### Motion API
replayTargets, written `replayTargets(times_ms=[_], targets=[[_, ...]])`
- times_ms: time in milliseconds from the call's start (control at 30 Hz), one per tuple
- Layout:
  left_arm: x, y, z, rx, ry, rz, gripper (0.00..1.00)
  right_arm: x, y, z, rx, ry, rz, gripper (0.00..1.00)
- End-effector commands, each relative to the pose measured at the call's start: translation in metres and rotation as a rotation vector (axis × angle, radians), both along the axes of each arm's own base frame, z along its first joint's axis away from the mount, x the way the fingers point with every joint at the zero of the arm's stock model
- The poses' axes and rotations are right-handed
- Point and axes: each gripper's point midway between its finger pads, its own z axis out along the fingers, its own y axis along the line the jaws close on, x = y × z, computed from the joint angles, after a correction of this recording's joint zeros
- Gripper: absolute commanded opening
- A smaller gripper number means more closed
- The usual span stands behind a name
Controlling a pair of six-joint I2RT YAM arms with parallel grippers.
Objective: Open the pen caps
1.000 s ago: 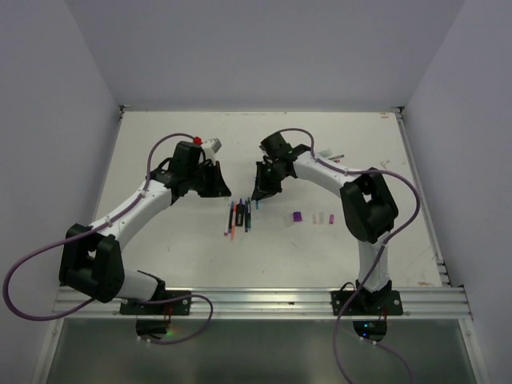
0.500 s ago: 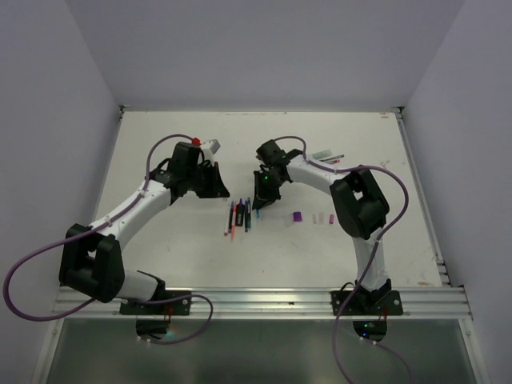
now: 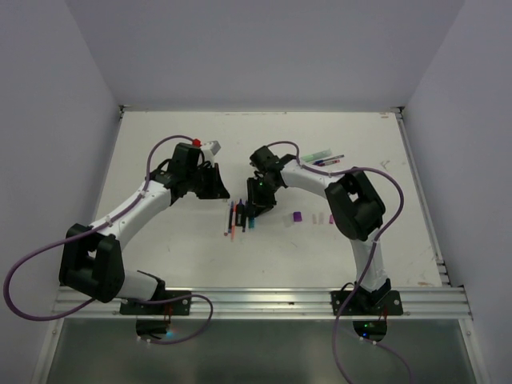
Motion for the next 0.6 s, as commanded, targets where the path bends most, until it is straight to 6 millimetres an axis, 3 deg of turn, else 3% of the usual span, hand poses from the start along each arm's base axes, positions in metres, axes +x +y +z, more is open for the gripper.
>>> replayTargets(times_ms=[0, 133, 267, 400, 500, 567], targets=[[0.001, 0.000, 0.009, -0.009, -0.034, -0.024, 0.00, 0.000, 0.003, 0.004, 0.017, 0.007, 0.002, 0.34], [0.001, -0.005, 0.008, -0.035, -0.025, -0.041, 0.00, 0.003, 0.000, 0.013, 0.006, -0.021, 0.001, 0.34], [0.004, -0.021, 0.014, -0.118, -0.022, -0.073, 0.00, 0.014, -0.008, 0.041, -0.006, -0.084, -0.026, 0.35], [0.010, -0.040, 0.012, -0.213, 0.025, -0.092, 0.00, 0.048, -0.061, 0.074, -0.077, -0.163, -0.150, 0.35], [0.013, -0.053, 0.009, -0.257, 0.045, -0.111, 0.00, 0.065, -0.089, 0.092, -0.055, -0.192, -0.202, 0.35], [0.012, -0.063, 0.008, -0.264, 0.054, -0.131, 0.00, 0.068, -0.098, 0.096, -0.035, -0.178, -0.204, 0.35]])
